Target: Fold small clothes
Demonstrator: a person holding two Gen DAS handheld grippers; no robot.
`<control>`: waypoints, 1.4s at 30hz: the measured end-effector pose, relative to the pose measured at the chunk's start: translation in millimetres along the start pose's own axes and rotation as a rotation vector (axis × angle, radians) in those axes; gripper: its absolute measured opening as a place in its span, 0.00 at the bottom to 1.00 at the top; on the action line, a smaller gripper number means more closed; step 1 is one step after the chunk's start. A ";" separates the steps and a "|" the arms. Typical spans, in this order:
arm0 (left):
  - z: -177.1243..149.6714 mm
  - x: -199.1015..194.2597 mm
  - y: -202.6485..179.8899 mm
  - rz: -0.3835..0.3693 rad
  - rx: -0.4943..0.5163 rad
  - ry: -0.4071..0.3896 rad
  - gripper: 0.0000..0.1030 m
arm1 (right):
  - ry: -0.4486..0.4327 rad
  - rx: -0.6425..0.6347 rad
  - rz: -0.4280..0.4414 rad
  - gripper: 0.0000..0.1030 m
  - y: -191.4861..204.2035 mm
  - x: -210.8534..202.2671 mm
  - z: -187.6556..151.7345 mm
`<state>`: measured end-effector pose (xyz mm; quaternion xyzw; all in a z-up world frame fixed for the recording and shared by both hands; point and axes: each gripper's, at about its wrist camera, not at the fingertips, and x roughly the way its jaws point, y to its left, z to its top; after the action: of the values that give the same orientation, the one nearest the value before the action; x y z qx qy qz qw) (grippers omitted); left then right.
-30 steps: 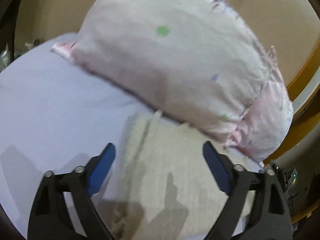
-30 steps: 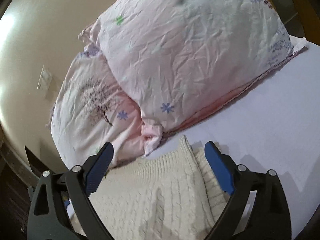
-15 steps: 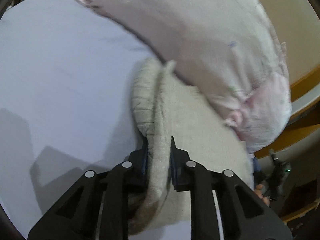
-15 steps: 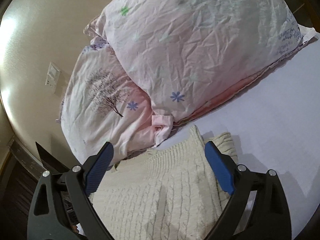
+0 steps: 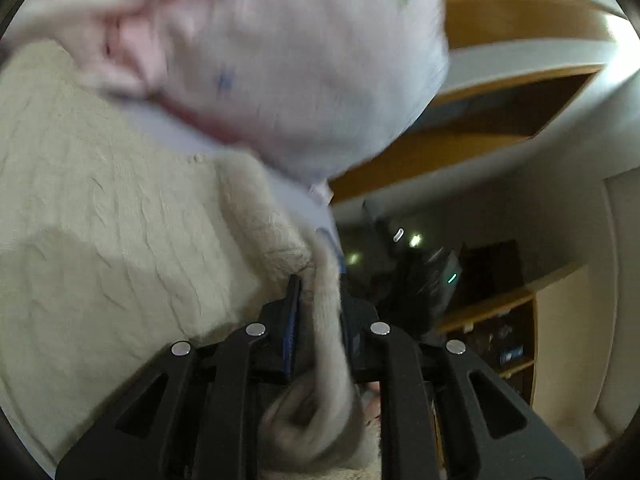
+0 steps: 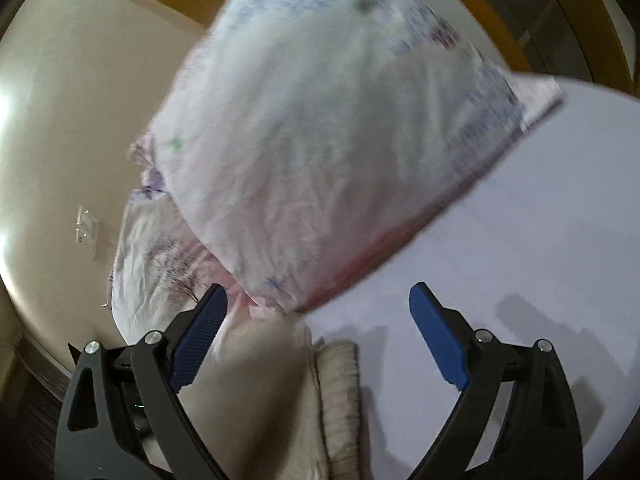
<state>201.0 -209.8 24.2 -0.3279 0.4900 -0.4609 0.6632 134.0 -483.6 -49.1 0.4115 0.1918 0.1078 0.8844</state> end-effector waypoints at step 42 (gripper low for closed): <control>-56.8 -194.5 68.4 0.678 0.204 -0.367 0.61 | 0.508 -0.283 0.092 0.55 102.0 86.4 -96.6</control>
<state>148.2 -2.8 13.9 -0.1568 0.3955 -0.1957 0.8835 167.3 -322.1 -49.1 0.2524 0.3711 0.2731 0.8509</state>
